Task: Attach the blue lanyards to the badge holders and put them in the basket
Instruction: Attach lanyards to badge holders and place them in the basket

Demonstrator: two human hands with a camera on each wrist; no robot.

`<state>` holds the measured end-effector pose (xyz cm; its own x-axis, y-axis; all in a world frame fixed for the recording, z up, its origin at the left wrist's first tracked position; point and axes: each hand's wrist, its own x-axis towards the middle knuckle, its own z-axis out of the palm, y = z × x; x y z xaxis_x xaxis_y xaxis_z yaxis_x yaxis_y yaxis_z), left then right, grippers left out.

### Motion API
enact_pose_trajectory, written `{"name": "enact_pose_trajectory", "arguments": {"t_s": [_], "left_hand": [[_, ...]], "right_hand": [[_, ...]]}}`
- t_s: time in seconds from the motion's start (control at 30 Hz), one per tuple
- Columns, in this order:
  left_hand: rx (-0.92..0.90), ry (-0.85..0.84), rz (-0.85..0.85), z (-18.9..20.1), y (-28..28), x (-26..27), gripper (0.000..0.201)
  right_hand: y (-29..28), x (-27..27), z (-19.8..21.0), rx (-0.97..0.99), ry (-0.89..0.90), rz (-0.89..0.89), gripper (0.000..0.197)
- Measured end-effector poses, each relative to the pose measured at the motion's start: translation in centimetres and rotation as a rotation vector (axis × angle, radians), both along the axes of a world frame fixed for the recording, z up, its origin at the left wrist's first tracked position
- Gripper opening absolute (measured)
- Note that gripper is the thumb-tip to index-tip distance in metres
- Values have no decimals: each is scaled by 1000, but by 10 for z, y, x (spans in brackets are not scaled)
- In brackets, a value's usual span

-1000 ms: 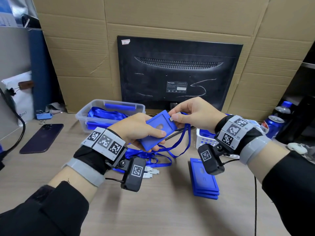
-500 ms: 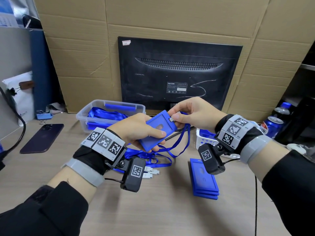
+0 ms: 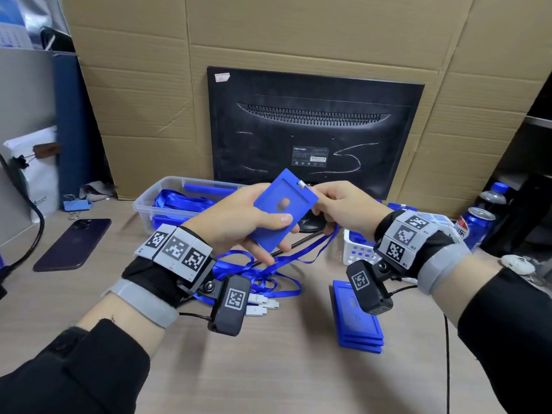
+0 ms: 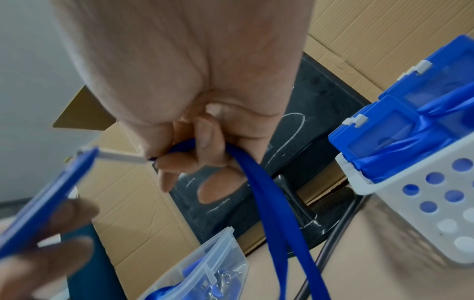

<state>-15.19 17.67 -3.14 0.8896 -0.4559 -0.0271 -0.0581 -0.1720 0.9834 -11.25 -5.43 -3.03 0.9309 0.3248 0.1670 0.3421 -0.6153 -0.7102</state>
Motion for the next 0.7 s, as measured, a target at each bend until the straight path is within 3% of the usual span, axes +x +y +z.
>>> {"name": "enact_pose_trajectory", "arguments": {"t_s": [0.13,0.23,0.4,0.5,0.6,0.7], "left_hand": [[-55,-42,174,0,-3,8,28],[119,-78,270,-8,-1,16,35],[486,-107,112,-15,5,16,34],[586,-117,-44,-12,6,14,28],[526,-109,-141,-8,9,13,19],[284,-56,-124,-6,10,11,19]], "right_hand": [[11,-6,1,-198,81,174,31],[20,-7,6,-357,68,232,32],[27,0,14,-392,-132,189,34],[24,3,14,-357,-192,136,34],[18,6,7,-295,-195,106,39],[10,10,-3,-234,-157,105,41]]}}
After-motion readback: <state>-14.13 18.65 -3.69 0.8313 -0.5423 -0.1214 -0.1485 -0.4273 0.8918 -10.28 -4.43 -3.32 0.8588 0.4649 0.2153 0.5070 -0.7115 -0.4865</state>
